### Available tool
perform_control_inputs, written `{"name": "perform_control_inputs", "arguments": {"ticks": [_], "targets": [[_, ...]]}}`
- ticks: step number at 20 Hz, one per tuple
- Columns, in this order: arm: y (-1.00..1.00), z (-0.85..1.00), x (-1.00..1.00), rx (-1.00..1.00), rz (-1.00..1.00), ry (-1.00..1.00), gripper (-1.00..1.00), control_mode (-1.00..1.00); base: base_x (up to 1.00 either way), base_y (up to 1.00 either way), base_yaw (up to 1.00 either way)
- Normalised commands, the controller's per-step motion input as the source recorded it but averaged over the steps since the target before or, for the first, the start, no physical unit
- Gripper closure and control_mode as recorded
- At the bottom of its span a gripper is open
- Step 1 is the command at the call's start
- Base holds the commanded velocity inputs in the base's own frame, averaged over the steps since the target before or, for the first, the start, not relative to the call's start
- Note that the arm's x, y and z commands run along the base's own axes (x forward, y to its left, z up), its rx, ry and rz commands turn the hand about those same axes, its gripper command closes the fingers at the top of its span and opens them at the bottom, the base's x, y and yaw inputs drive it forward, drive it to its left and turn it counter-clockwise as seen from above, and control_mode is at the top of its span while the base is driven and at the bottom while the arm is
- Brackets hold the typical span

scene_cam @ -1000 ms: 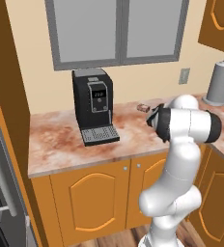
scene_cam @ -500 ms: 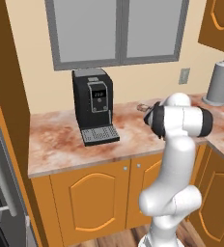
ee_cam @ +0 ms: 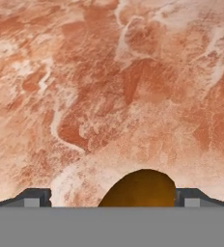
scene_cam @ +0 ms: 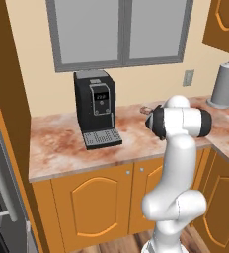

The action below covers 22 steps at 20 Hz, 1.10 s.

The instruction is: Place the avocado and mushroom inside the fridge drawer. Close the drawer after placing the vegetables.

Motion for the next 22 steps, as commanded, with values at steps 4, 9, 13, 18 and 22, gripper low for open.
{"name": "perform_control_inputs", "arguments": {"ticks": [4,9,13,18,22], "targets": [[0.00,-0.31,0.00,0.00,0.00,0.00,-1.00,-1.00,0.00,0.00,0.00],[0.00,-0.41,0.00,-0.01,0.00,0.00,1.00,-1.00,0.00,0.00,0.00],[0.01,-0.17,-0.02,0.00,0.00,0.00,1.00,-1.00,0.00,0.00,0.00],[0.00,0.15,-0.09,0.01,0.00,-0.08,1.00,-1.00,0.00,0.00,0.00],[-0.06,0.64,-0.15,0.04,0.00,-0.17,1.00,-1.00,0.00,0.00,0.00]]}}
